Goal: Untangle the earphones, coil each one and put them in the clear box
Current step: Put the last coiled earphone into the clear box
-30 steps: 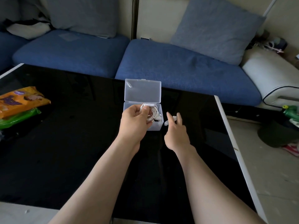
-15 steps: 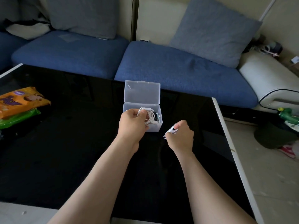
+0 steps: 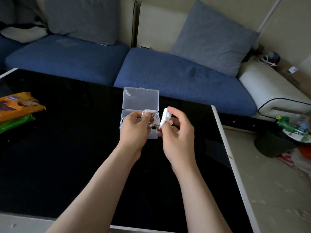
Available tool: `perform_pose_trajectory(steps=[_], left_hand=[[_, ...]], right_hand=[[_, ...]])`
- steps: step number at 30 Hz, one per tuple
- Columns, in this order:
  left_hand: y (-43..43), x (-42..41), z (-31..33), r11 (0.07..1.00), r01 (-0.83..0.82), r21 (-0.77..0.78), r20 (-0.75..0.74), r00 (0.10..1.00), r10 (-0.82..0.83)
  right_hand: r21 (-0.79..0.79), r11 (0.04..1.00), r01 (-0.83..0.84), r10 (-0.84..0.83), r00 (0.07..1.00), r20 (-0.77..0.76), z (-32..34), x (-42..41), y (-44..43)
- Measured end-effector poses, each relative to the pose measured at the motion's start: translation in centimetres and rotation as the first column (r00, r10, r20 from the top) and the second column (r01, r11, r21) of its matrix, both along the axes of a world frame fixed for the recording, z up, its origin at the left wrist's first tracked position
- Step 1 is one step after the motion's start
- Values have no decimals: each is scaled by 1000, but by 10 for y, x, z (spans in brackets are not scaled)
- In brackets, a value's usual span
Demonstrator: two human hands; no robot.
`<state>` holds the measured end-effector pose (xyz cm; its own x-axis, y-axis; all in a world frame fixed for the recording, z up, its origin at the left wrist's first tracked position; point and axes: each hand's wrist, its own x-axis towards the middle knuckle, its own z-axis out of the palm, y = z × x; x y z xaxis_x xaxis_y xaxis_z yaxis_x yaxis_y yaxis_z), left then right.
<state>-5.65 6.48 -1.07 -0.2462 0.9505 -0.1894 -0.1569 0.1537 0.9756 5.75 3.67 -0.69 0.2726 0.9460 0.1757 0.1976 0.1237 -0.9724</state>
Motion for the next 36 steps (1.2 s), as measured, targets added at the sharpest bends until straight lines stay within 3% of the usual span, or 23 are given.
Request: perform_pose_trajectory(steps=[8, 12, 16, 19, 24, 29, 34, 36], left_hand=[[-1, -2, 7, 1000, 26, 10, 1, 1000, -26], [0, -5, 7, 999, 19, 39, -12, 1000, -19], [-3, -1, 7, 997, 52, 49, 7, 999, -52], [-4, 2, 8, 996, 71, 52, -7, 997, -71], [-6, 3, 8, 989, 133, 58, 2, 991, -134], [-9, 8, 10, 974, 205, 90, 33, 977, -209], [-11, 8, 10, 975, 193, 114, -105, 978, -181], [-11, 7, 11, 977, 175, 123, -144, 977, -157]], right_hand=[[32, 992, -122, 110, 961, 254, 11, 4, 9], [23, 988, -150, 136, 942, 308, 13, 11, 14], [-4, 992, -128, 114, 869, 481, 19, 17, 12], [20, 994, -111, 85, 851, 519, 21, 19, 10], [182, 983, 20, -117, 832, 542, 20, 20, 7], [134, 991, -16, -65, 812, 580, 16, 16, 7], [56, 990, -132, 76, 813, 577, 15, 20, 7], [93, 986, -139, 58, 807, 588, 16, 20, 7]])
